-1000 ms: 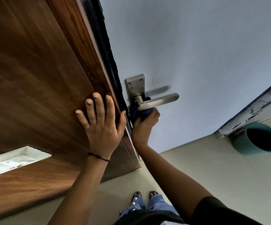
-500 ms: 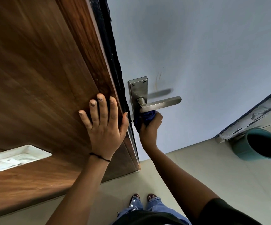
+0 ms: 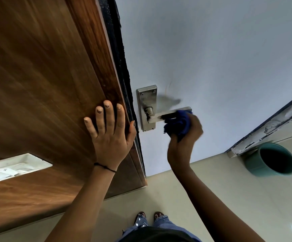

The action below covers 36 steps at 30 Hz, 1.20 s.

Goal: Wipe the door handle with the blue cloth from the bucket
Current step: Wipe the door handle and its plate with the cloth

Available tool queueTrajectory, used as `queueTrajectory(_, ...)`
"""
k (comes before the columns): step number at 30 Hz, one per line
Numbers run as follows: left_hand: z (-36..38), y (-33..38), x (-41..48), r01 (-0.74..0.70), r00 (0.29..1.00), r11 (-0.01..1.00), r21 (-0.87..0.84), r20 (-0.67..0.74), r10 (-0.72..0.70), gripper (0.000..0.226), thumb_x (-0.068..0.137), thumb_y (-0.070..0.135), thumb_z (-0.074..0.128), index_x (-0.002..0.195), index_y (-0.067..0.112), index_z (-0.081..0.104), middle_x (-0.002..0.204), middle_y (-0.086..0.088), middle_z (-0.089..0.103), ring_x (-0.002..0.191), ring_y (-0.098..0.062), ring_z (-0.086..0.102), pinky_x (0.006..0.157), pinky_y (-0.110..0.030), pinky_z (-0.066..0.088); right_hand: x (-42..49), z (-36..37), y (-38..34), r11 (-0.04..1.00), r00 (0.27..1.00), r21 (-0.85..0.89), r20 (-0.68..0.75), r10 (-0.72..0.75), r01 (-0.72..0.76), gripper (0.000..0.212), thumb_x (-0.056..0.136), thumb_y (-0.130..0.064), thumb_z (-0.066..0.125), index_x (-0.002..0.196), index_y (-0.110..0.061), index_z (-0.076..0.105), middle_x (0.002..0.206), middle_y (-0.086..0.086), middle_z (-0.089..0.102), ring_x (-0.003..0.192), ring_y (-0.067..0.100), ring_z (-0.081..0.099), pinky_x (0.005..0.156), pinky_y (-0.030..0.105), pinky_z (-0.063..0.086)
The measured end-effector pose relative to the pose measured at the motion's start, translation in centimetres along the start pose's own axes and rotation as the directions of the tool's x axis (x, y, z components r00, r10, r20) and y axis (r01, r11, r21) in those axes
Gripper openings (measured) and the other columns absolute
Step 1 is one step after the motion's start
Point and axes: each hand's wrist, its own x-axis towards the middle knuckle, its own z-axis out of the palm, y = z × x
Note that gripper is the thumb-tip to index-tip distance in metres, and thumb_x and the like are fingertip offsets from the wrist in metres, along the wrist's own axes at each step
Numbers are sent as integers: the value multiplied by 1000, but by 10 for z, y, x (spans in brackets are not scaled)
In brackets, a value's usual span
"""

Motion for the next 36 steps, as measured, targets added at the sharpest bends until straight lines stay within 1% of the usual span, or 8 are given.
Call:
queueTrajectory(1,0,0,0,0,1000,1000,-4,2,0,87,91,44,47,151,14,-9,157,-4,-24,145,-19,-21,118,-43,-14,4,6,-7,969,979,-173,131,-155,177,63,73,10,56,120,-31,50,126,-18,51,122,21,47,106,42,39)
queueTrajectory(3,-1,-1,-1,-5,1000,1000,-10,2,5,86,91,44,48,151,14,-7,157,-4,-23,145,-19,-20,118,-42,-14,6,21,-15,807,901,-441,361,-241,393,51,79,0,56,128,-17,52,132,0,56,131,24,39,117,39,23)
queueTrajectory(8,-2,-2,0,-12,1000,1000,-15,-4,11,85,92,44,48,151,14,-6,158,-4,-22,146,-19,-19,118,-42,-14,23,8,-12,575,824,-620,535,-187,534,44,82,-14,51,126,-12,54,125,8,60,129,28,41,121,48,7)
queueTrajectory(13,-2,-1,-1,-6,1000,1000,-20,-5,6,86,91,44,48,151,14,-6,158,-4,-22,146,-19,-19,118,-42,-14,35,-1,-15,643,910,-668,396,-120,375,32,84,-5,52,115,-8,58,116,10,62,123,31,46,120,47,10)
queueTrajectory(19,-1,-2,-1,-15,1000,1000,-22,-9,15,85,91,43,48,151,14,-5,158,-4,-21,146,-19,-19,118,-42,-14,10,24,-26,602,787,-579,600,-142,550,43,90,-22,39,131,-11,49,132,10,56,131,30,44,121,47,13)
queueTrajectory(27,0,0,-1,-7,1000,1000,-19,-13,7,84,92,43,46,151,14,-5,158,-4,-21,146,-19,-18,118,-42,-13,36,4,-12,647,919,-684,389,-67,337,36,80,-3,52,115,-7,57,117,12,60,124,30,43,120,52,12)
queueTrajectory(32,0,-1,-1,-9,1000,1000,-22,-16,9,86,91,42,49,151,14,-5,158,-4,-21,146,-19,-19,118,-43,-13,0,41,-35,585,840,-660,538,-68,470,46,87,-22,36,130,-9,49,133,12,54,131,31,43,121,50,10)
queueTrajectory(36,-1,-2,0,-12,1000,999,-34,-12,11,88,90,41,52,152,14,-5,158,-4,-21,146,-19,-18,118,-42,-14,15,30,-24,457,767,-648,629,-130,609,45,86,-24,45,128,-7,50,125,12,58,121,32,49,120,49,17)
